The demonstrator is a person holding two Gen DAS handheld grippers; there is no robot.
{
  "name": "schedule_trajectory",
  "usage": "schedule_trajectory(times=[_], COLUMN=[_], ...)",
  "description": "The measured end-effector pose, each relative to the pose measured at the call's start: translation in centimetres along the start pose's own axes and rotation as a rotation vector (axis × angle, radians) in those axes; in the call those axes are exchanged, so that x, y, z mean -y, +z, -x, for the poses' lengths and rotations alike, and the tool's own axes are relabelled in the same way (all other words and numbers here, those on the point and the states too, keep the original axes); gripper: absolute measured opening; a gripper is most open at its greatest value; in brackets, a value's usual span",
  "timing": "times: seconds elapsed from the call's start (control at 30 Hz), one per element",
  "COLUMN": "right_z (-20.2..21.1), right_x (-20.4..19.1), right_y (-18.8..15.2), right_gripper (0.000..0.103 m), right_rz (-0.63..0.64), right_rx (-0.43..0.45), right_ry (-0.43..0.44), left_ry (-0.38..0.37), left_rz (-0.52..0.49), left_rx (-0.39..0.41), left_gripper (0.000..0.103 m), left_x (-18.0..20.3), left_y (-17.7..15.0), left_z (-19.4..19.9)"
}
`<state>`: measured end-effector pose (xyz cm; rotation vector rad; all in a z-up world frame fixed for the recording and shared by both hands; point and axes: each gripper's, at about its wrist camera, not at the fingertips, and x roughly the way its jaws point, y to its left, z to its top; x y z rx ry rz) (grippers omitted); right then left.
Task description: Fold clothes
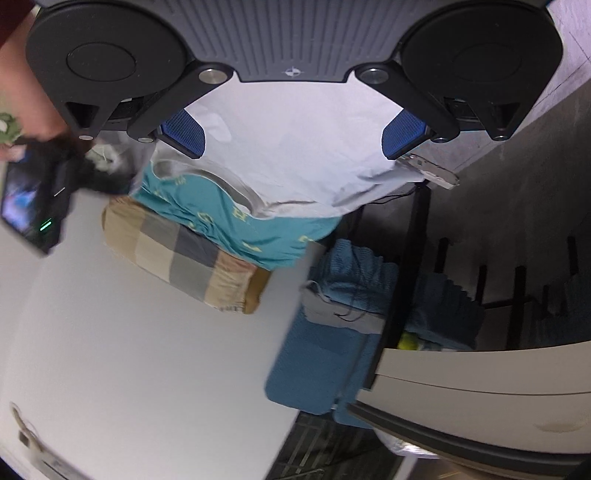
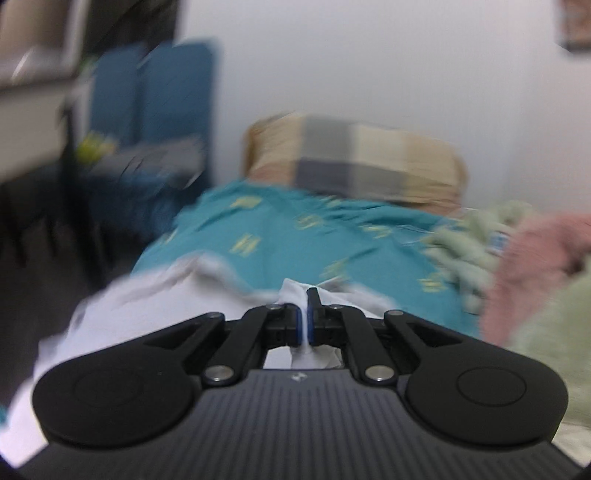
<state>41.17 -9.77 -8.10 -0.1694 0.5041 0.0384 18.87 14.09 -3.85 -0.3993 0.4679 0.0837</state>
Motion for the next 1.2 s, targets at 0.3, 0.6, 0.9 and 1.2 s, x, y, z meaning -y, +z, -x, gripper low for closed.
schedule_trajectory(times=[0.3, 0.6, 0.9, 1.2], right_z=[-4.6, 10.0, 28.3, 32.8], right_x=[-3.0, 3.5, 14.3, 21.7], right_y=[-6.7, -6.4, -12.5, -19.2], right_gripper=[0.022, 0.062, 0.062, 0.064], right_rz=[-0.013, -0.2, -0.444, -0.685], right_rx=[-0.146, -0.088, -0.049, -0.017], right_ry=[0.122, 0.249, 0.155, -0.021], left_ry=[0.029, -0.011, -0.092, -0.17], left_rz=[0.001, -0.083, -0.222, -0.414], left_rx=[-0.103, -0.146, -0.192, -0.324], left_gripper=[0.103, 0.103, 0.102, 0.092], left_x=[-1.1, 1.6, 5.3, 11.5], left_y=[-0.4, -2.5, -5.7, -10.9], left_z=[-2.8, -2.4, 1.0, 3.2])
